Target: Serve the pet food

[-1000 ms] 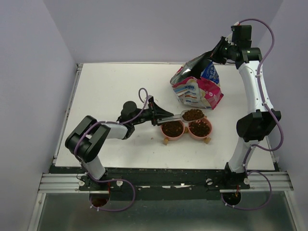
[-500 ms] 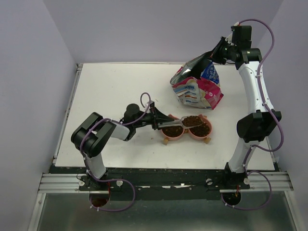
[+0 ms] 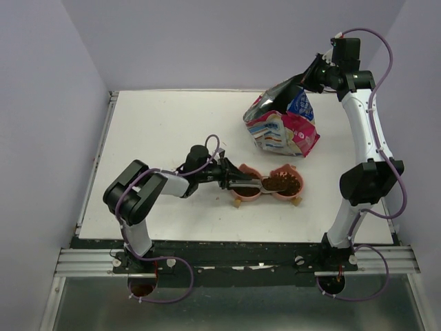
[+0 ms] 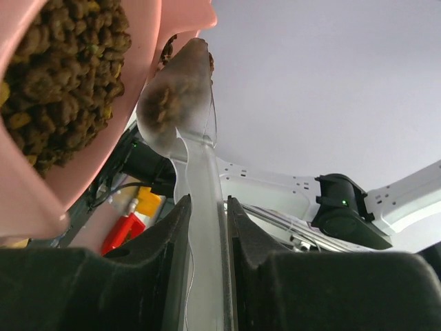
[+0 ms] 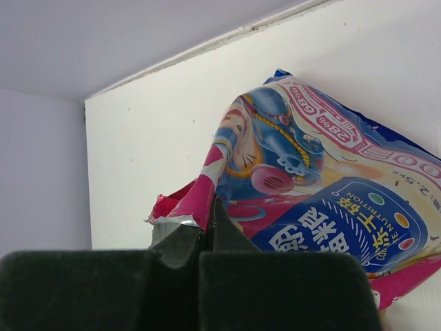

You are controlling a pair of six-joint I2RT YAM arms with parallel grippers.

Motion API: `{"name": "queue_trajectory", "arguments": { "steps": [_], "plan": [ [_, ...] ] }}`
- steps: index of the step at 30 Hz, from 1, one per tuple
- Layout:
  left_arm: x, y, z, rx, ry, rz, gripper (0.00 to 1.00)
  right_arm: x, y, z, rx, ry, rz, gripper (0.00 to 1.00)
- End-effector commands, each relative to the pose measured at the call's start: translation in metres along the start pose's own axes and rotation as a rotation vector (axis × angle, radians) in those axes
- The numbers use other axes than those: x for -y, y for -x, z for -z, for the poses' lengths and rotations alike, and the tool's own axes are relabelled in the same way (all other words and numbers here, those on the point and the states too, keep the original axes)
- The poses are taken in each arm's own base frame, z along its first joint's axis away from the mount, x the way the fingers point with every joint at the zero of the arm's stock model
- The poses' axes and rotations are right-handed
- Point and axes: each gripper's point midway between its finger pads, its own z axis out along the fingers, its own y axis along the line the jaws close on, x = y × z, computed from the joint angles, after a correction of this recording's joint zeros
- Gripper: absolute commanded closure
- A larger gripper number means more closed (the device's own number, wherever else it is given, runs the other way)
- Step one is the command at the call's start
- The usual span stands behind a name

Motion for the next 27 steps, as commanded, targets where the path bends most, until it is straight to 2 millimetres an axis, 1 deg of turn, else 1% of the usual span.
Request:
{"name": "queue_trajectory", "arguments": {
  "steps": [1,5,10,14,15,17,19,20,22,27],
  "plan": [
    [-0.007,-0.002,-0.003,0.001,0.091,-0.042,1.00,-0.061,0.055,0.050,0.218,0.210,0.077,1.00],
    [-0.006,0.000,-0.003,0.017,0.141,-0.051,1.00,-0.060,0.053,0.050,0.219,0.212,0.079,1.00],
    [-0.007,0.001,-0.001,0.041,0.258,-0.079,1.00,-0.060,0.052,0.048,0.217,0.219,0.087,1.00],
    [-0.008,0.000,-0.003,0.050,0.312,-0.052,1.00,-0.058,0.050,0.044,0.210,0.224,0.088,1.00],
    [-0.005,-0.001,-0.005,0.048,0.318,-0.066,1.00,-0.057,0.049,0.044,0.209,0.223,0.089,1.00],
    [-0.009,-0.003,-0.006,0.051,0.382,-0.067,1.00,-0.057,0.048,0.042,0.206,0.225,0.093,1.00],
    [-0.002,-0.003,-0.009,0.056,0.416,-0.097,1.00,-0.058,0.049,0.043,0.208,0.228,0.095,1.00],
    [-0.003,-0.004,-0.009,0.057,0.442,-0.093,1.00,-0.058,0.048,0.041,0.204,0.231,0.096,1.00],
    [0.004,-0.005,-0.014,0.061,0.452,-0.100,1.00,-0.060,0.048,0.042,0.203,0.239,0.100,1.00],
    [0.011,-0.009,-0.022,0.074,0.536,-0.110,1.00,-0.060,0.046,0.040,0.192,0.249,0.107,1.00]
  ]
}}
